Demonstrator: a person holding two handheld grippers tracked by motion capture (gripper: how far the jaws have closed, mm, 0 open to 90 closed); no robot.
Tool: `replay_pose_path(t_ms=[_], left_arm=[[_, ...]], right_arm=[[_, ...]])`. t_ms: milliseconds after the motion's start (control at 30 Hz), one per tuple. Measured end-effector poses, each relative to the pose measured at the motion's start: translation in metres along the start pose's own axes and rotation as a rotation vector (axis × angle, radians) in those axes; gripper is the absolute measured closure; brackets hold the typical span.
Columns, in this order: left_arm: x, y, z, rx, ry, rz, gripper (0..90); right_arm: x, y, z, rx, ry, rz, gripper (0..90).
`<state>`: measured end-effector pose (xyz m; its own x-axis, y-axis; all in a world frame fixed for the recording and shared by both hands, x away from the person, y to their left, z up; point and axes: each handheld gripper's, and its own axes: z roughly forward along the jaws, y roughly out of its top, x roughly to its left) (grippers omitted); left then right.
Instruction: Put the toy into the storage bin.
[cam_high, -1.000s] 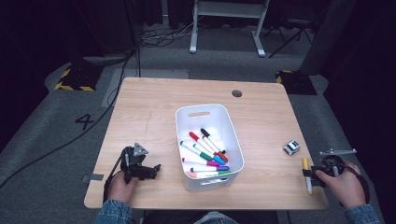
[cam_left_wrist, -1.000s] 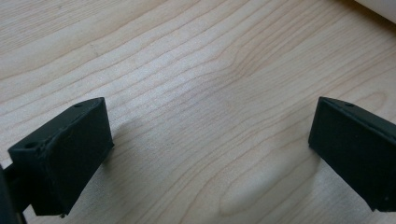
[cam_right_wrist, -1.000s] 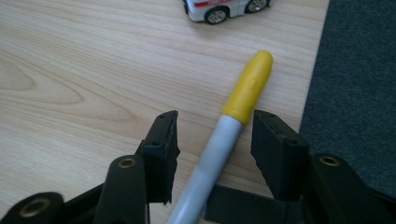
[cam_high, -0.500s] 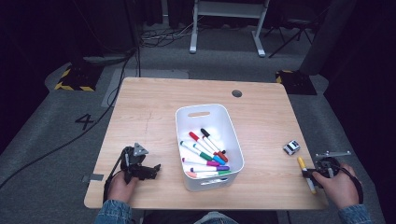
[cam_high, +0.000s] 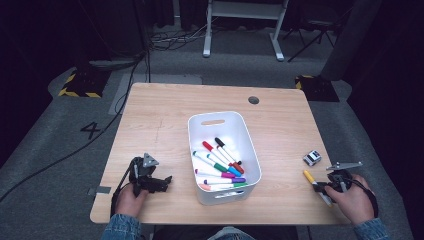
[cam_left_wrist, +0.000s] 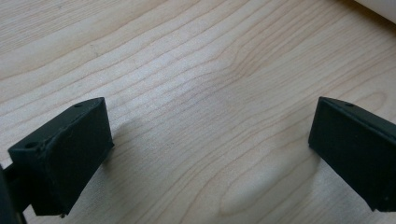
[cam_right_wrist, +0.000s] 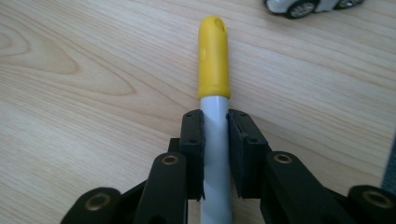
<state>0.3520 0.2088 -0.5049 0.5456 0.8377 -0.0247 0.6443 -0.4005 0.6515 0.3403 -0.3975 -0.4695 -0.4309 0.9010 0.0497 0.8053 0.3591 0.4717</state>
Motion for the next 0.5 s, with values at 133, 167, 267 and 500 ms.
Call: replay_pose_path(t_ms=[133, 167, 267, 500], left_arm=[[0.0, 0.0, 0.0, 0.0, 0.0, 0.0, 0.0], [0.0, 0.0, 0.0, 0.0, 0.0, 0.0, 0.0], [0.0, 0.0, 0.0, -0.003, 0.002, -0.001, 0.0], [0.0, 0.0, 0.0, 0.0, 0.0, 0.0, 0.0]], right_arm=[[0.007, 0.006, -0.002, -0.013, 0.035, -0.018, 77.3], [0.009, 0.008, -0.004, -0.019, 0.042, -0.019, 77.3], [0.014, 0.014, -0.009, -0.036, 0.058, -0.037, 77.3], [0.022, 0.026, -0.022, -0.066, 0.093, -0.061, 77.3]])
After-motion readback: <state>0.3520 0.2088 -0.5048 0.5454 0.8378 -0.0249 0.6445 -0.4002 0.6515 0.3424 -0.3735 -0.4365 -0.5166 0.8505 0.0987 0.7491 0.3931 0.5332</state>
